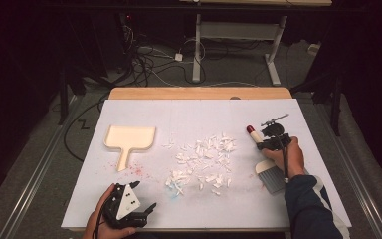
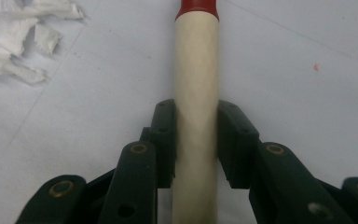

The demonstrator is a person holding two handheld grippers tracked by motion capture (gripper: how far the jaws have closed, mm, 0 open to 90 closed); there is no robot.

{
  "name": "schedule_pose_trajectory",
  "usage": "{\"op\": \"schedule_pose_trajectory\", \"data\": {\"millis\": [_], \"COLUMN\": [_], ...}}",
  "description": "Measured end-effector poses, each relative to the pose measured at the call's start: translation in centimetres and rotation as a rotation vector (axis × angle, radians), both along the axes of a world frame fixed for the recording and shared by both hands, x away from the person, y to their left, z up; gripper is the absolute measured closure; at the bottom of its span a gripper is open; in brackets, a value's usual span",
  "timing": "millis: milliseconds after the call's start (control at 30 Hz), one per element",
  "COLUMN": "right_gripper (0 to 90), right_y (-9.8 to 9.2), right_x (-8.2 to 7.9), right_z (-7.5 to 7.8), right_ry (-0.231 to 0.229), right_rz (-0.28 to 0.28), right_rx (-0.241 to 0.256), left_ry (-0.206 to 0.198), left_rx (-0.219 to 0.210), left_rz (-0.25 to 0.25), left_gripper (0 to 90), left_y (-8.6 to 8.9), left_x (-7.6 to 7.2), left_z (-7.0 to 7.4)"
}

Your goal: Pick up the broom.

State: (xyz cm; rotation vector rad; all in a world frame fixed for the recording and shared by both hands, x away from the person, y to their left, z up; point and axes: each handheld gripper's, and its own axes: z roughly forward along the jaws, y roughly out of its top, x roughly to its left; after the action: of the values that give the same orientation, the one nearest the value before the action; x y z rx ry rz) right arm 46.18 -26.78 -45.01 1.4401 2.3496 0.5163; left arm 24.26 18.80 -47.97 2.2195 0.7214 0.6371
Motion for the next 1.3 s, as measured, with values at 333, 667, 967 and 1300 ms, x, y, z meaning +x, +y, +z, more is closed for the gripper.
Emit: {"op": "schedule_pose_trajectory", "data": {"millis": [333,667,967,1300], "right_gripper": [70.9,71.0,71.0,71.0], "right_y": [-0.9,-3.0,-4.7,-1.7], "right_x": [-1.4,-5.6,-9.8,-12.8], "right_z": [0.4,3.8,7.3,10.0], "right_ry": [-0.111,-0.349,-0.497,-0.633], "right_rz": [0.009,0.032,0.075,0.11], "right_rx": [0.062,0.207,0.348,0.366], "left_ry": [0.012,0.006,0.003,0.008], "left_rx": [-0.002,-0.005,-0.115,-0.327], "left_rz": [0.008,0.017,0.025,-0.106], "left_gripper": [16.7,16.7,16.7,16.7], "left_y": [0.2,0.1,-0.6,-6.5], "left_x": [0.1,-0.1,-0.1,1.2], "left_z": [-0.2,-0.1,1.5,6.1]}}
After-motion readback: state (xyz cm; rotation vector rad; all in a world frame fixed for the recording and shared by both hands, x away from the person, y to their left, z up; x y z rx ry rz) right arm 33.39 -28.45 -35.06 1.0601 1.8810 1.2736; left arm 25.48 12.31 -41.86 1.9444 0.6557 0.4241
